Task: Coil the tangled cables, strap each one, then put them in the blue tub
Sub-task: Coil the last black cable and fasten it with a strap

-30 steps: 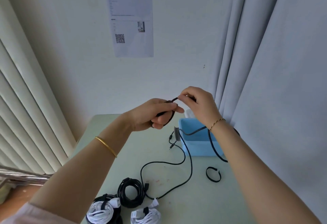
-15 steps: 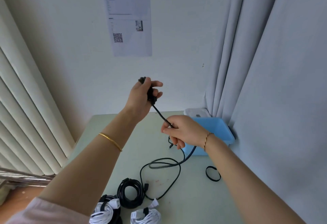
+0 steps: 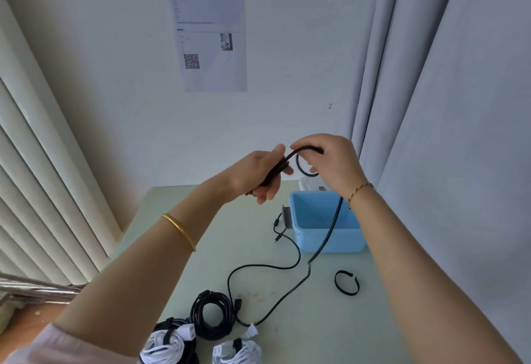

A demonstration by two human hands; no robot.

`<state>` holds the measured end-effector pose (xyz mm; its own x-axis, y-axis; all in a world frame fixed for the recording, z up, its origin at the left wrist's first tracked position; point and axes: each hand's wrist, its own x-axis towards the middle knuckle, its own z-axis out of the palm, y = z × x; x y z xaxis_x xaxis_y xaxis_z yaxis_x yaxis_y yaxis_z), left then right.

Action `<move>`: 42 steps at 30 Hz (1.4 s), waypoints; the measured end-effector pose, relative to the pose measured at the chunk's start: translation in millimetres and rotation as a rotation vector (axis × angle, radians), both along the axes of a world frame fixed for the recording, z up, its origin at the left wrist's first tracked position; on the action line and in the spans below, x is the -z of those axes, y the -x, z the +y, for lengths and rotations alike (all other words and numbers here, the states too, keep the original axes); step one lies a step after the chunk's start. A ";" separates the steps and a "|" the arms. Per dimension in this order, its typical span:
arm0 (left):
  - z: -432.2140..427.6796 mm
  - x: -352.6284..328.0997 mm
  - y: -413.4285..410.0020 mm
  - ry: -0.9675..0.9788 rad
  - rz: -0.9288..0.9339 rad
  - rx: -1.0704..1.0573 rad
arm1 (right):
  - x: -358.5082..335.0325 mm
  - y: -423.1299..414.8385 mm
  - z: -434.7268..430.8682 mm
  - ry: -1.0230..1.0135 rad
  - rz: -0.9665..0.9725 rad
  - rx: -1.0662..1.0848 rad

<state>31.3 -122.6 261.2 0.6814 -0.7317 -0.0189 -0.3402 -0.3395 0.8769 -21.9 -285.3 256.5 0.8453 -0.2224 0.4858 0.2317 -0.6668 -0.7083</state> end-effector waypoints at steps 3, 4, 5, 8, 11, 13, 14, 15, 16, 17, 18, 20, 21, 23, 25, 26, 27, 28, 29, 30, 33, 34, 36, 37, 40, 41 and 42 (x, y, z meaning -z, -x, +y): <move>4.7 -7.8 3.3 0.084 0.146 0.180 | 10.8 -5.4 -2.7 -0.373 0.006 -0.090; 4.7 -10.7 4.1 0.141 0.202 0.211 | 17.1 -6.5 -2.2 -0.464 0.029 -0.094; 4.1 -13.3 3.9 0.214 0.274 0.223 | 23.8 -6.7 -0.6 -0.546 0.062 -0.096; 2.1 -17.8 1.0 0.492 0.564 0.182 | 42.4 -4.8 8.9 -0.631 0.172 -0.121; 0.0 -18.9 -2.1 0.805 0.776 0.144 | 54.5 -2.2 23.2 -0.605 0.276 -0.191; -0.4 -20.1 -10.2 1.020 0.854 0.058 | 62.7 1.8 28.6 -0.530 0.343 -0.225; 1.1 -22.0 -15.2 1.112 0.851 -0.003 | 66.0 5.1 29.6 -0.478 0.376 -0.240; 3.3 -23.3 -21.2 1.174 0.814 -0.072 | 67.8 9.5 30.3 -0.433 0.403 -0.257; 5.7 -23.0 -27.2 1.201 0.756 -0.145 | 67.0 13.9 31.3 -0.391 0.424 -0.278; 7.4 -21.5 -31.7 1.190 0.694 -0.209 | 64.7 17.6 33.3 -0.340 0.444 -0.300; 7.5 -17.8 -34.1 1.149 0.634 -0.253 | 60.2 21.1 35.9 -0.266 0.458 -0.320; 3.8 -8.5 -33.3 1.031 0.503 -0.290 | 47.4 24.3 42.5 -0.081 0.473 -0.340; 1.6 -3.4 -31.2 0.959 0.424 -0.302 | 40.8 24.7 45.0 -0.011 0.474 -0.338; -0.2 3.9 -26.6 0.754 0.189 -0.324 | 29.0 24.6 46.6 0.075 0.440 -0.305; 0.9 5.5 -23.5 0.495 -0.103 -0.346 | 19.3 23.9 43.3 0.125 0.357 -0.250; 1.5 6.0 -22.4 0.381 -0.211 -0.337 | 15.1 22.6 40.2 0.157 0.305 -0.212; 1.5 6.6 -21.3 0.278 -0.280 -0.317 | 11.4 20.6 36.8 0.202 0.254 -0.162; 0.8 7.2 -19.8 0.185 -0.313 -0.289 | 7.4 18.4 33.1 0.260 0.205 -0.098; -0.7 8.2 -18.3 0.108 -0.308 -0.252 | 3.5 16.0 29.2 0.302 0.157 -0.030; -1.4 8.6 -15.9 0.052 -0.270 -0.208 | -0.1 13.7 25.1 0.304 0.112 0.023; -0.9 4.5 -7.2 0.044 -0.060 -0.110 | -5.0 6.3 13.9 0.110 0.013 0.048; -0.6 1.5 -5.1 0.066 -0.005 -0.087 | -5.3 3.9 11.0 0.053 -0.008 0.052; -0.5 -3.4 -1.4 0.099 0.092 -0.026 | -4.7 -1.4 6.8 -0.004 -0.022 0.061; 0.0 -4.7 -0.1 0.102 0.137 0.017 | -3.3 -4.2 5.1 -0.023 -0.015 0.068; 0.2 -6.1 4.4 0.113 0.210 0.162 | 8.8 -15.1 -1.9 -0.058 0.057 0.112; -0.1 -6.3 5.1 0.135 0.223 0.200 | 12.8 -18.0 -2.1 -0.105 0.072 0.082; -0.8 -6.6 5.7 0.169 0.244 0.222 | 16.5 -19.2 -0.3 -0.180 0.077 0.025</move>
